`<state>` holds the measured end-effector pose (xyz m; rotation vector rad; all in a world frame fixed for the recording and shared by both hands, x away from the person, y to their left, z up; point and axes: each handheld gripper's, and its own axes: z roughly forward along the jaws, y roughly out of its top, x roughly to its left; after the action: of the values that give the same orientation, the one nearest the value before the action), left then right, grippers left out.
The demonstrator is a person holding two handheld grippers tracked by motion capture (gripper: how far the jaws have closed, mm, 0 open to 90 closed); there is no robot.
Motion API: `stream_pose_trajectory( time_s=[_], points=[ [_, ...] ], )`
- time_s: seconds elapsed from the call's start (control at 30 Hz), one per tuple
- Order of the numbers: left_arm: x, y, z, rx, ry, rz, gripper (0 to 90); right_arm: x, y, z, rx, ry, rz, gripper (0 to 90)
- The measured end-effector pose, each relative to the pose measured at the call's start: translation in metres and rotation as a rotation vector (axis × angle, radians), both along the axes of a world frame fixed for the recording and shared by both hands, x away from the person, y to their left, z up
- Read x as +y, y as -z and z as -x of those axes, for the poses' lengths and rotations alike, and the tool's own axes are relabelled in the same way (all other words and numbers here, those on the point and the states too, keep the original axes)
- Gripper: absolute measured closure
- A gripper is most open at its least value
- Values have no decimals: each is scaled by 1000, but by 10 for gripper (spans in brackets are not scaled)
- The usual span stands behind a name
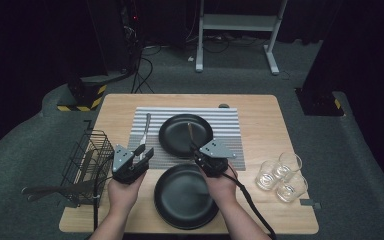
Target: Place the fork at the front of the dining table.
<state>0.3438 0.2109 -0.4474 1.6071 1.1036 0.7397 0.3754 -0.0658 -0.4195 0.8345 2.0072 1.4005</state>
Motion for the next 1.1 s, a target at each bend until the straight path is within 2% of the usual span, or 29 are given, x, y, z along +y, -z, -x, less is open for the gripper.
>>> stream_pose_trajectory(
  time_s=[0.13,0.33,0.53,0.67,0.87,0.97,1.1],
  points=[
    [12,11,2,19,-21,-23,614,-6,-1,-1,1,-3,3,849],
    [24,23,6,28,-42,-26,608,-14,1,-3,7,14,-5,849],
    [29,33,11,33,-45,-36,601,-23,0,-3,4,34,-5,849],
    [31,43,14,50,-46,-36,595,-29,-1,-3,7,45,-12,849],
    [37,60,17,84,-58,-58,591,-39,-1,-6,10,70,-14,849],
    [40,64,18,80,-70,-75,588,-44,-1,-6,16,83,-17,849],
    [42,70,19,84,-76,-73,580,-49,-3,-5,6,93,-9,848]
  ],
)
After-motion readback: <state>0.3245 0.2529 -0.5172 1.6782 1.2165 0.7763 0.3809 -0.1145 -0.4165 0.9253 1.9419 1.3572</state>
